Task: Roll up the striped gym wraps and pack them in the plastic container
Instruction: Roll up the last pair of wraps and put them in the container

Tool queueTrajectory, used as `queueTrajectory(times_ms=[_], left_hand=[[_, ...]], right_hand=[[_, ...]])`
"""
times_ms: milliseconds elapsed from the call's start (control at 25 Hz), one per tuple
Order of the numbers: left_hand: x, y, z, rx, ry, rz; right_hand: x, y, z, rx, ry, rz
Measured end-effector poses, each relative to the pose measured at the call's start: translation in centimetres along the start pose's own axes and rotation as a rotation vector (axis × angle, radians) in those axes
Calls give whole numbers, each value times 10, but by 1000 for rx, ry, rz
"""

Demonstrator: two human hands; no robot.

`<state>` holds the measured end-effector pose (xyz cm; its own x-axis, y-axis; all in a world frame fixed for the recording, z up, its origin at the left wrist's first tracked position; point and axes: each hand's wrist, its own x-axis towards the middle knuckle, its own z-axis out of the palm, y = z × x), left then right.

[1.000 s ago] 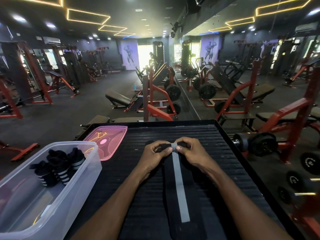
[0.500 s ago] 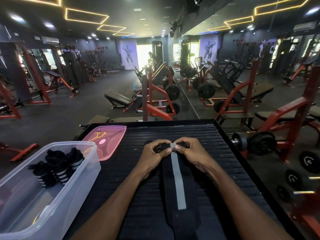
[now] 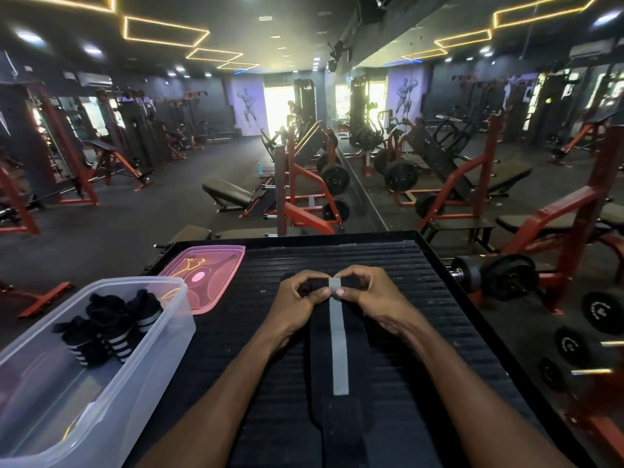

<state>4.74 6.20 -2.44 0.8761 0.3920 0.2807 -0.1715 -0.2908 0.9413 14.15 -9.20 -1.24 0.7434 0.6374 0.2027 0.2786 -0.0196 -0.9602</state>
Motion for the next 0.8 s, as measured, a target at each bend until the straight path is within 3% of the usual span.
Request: queueTrajectory(times_ms=[160,280,360,480,560,720,800], left_hand=[[0,-2,1,-167,-40,-125],[0,-3,1,-87,23,-99],[1,-4,0,-51,36,-60],[2,-3,1,-17,40,-38],[0,-2,3,-32,47,-53],[-1,2,6,-369,-2,-230],[-2,4,7,-383,-9,-241]], right_hand=[[-1,-4,-2,-66,34,-72],[-3,-6,0,-35,45,-54],[-3,-10,1,77,47,65],[-3,-6,-1,29,-18,233],[0,-2,-1,36,0,163],[0,-5,-1,84,64,-11],[0,-5,-1,72,50,-23]])
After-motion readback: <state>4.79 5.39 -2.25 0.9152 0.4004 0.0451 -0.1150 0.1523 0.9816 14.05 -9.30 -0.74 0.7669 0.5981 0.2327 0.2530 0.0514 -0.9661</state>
